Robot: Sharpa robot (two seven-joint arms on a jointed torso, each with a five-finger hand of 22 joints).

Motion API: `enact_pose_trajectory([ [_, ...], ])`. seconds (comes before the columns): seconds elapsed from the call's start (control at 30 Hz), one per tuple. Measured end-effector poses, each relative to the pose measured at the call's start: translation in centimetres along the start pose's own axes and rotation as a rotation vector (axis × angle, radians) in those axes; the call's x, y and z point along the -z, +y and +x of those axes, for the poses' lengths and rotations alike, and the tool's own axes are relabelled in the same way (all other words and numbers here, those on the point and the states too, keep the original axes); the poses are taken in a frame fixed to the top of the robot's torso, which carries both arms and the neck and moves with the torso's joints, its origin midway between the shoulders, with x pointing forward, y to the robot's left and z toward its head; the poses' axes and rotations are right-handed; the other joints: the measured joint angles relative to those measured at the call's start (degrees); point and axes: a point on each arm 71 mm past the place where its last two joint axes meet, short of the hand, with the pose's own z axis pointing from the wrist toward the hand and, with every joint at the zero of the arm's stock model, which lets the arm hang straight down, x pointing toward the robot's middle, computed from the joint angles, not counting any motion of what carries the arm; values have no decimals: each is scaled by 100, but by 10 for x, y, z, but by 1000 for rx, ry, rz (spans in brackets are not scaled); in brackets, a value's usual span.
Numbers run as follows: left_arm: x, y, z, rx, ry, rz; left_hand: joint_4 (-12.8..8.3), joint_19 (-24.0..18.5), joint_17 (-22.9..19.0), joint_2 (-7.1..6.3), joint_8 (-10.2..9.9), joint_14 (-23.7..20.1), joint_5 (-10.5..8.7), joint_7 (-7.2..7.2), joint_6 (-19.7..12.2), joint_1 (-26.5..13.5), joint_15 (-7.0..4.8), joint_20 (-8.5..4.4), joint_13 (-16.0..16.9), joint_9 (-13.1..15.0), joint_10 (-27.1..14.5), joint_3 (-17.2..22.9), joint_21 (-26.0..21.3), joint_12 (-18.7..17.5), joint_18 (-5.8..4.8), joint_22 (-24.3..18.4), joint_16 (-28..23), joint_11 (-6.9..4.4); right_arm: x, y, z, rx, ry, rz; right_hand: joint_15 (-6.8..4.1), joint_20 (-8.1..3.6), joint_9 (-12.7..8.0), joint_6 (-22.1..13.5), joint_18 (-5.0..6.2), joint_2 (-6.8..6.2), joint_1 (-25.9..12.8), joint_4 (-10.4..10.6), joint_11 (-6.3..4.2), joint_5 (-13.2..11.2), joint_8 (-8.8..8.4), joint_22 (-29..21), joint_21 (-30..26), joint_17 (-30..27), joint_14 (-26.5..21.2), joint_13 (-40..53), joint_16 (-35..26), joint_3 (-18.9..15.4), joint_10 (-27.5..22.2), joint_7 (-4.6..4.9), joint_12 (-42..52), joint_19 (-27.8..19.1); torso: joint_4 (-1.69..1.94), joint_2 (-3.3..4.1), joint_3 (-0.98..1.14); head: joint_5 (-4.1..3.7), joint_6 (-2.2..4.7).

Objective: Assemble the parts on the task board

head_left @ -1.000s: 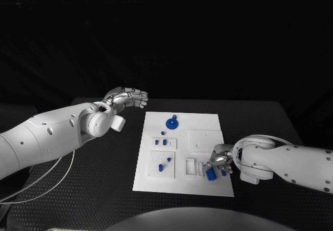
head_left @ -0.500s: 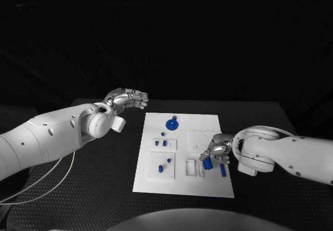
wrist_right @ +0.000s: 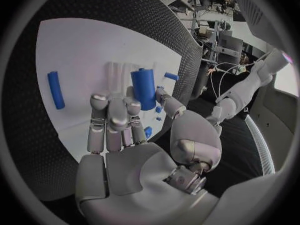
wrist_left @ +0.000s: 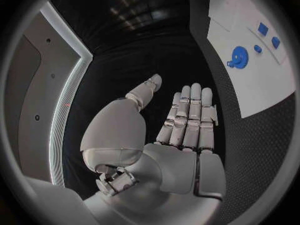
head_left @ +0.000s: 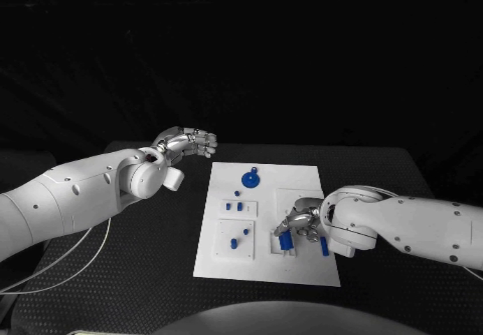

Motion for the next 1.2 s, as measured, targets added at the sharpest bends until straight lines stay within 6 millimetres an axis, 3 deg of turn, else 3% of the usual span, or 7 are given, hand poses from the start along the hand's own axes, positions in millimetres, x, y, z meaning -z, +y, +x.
enact_pose_trajectory([
  [0.47,1,0,0,1,2,-2,0,0,5,-2,0,0,0,0,0,-46,0,0,-5,-5,0,0,0,0,-5,5,1,0,-6,-1,6,50,-11,10,-14,2,-40,34,1,-37,-83,-8,2,0,-25,0,0,-16,-13,7,0,-38,2,7,-22,-2,-4,-1,-1,90,-16],
  [1.2,1,0,-1,1,4,-4,30,0,23,-1,0,0,0,0,0,-46,0,0,-10,-9,0,1,-22,0,-15,13,-21,0,-12,-1,9,57,7,18,-20,9,-77,119,35,-60,-270,40,11,1,-76,0,-1,-29,-21,25,0,-117,10,30,-44,-9,-8,-1,3,142,-49],
])
